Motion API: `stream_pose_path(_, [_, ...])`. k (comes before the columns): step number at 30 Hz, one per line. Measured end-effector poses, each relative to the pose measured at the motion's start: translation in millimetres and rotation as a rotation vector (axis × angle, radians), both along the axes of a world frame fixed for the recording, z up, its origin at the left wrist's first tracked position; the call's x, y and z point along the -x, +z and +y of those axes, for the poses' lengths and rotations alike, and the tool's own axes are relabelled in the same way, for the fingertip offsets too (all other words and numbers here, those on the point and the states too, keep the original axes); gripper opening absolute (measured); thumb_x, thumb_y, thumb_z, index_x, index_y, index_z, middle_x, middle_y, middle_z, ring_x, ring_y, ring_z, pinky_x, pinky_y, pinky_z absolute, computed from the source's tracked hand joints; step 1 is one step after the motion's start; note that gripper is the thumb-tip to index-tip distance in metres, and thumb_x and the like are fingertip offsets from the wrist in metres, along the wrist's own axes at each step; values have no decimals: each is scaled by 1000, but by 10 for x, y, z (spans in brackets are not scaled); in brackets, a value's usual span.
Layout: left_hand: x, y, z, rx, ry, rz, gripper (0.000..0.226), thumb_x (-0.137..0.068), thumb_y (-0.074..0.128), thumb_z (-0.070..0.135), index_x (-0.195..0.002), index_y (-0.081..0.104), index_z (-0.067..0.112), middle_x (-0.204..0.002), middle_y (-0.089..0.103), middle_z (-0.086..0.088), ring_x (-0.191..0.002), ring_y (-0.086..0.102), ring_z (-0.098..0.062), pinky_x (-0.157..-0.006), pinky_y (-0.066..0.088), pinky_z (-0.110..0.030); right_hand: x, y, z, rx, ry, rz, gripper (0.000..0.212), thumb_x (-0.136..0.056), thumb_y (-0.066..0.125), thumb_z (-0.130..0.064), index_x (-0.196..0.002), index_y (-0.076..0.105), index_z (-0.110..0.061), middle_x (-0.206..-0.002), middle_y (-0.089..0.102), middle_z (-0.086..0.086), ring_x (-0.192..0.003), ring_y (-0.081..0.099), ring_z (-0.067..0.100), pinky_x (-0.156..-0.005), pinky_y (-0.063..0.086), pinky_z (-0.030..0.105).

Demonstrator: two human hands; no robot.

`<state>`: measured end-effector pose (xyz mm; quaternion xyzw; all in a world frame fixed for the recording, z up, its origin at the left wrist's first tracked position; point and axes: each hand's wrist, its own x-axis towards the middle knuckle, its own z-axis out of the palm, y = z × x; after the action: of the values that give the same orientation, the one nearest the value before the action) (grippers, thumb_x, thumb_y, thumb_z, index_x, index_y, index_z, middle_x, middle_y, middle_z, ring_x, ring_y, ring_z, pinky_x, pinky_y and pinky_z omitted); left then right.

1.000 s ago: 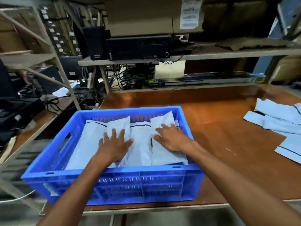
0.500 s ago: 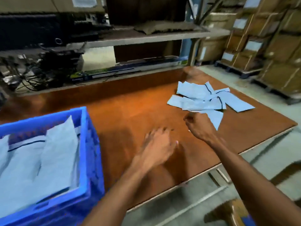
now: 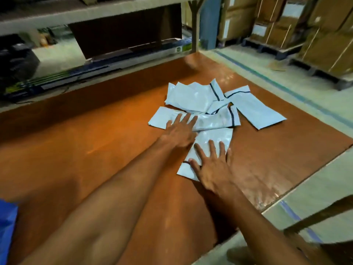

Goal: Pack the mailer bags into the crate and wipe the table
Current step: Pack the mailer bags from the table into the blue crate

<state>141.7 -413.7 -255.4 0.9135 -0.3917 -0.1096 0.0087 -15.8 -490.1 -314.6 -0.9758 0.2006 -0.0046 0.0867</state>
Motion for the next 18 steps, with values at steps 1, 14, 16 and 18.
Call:
stream_pose_path(1, [-88, -48, -35, -63, -34, 2, 66, -102, 31, 53, -156, -2, 37, -165, -9, 2, -151, -8, -28, -120, 2, -57, 18, -32, 28, 19, 9, -18, 66, -93, 4, -70, -154, 4, -43, -165, 3, 6, -149, -6, 37, -117, -5, 57])
stream_pose_path(14, [895, -152, 1374, -169, 194, -86, 64, -99, 19, 62, -156, 7, 34, -160, 22, -3, -142, 28, -35, -112, 29, -55, 127, 58, 195, -10, 74, 118, 71, -92, 2, -69, -155, -7, -37, -164, -15, 2, -149, -19, 31, -119, -8, 54])
stream_pose_path(16, [1229, -182, 1789, -160, 255, -119, 66, -98, 17, 63, -156, 10, 32, -158, 27, -3, -139, 33, -32, -108, 33, -52, 269, 106, 434, -21, 152, 138, 77, -87, -4, -71, -155, -5, -36, -164, -15, 1, -149, -19, 29, -120, -7, 53])
stream_pose_path(18, [1543, -237, 2177, -168, 326, -124, 71, -95, 9, 66, -156, 15, 30, -158, 30, -3, -139, 37, -31, -109, 33, -53, 439, 157, 750, -39, 271, 151, 86, -78, -12, -76, -155, -4, -37, -163, -17, -2, -148, -21, 26, -120, -8, 52])
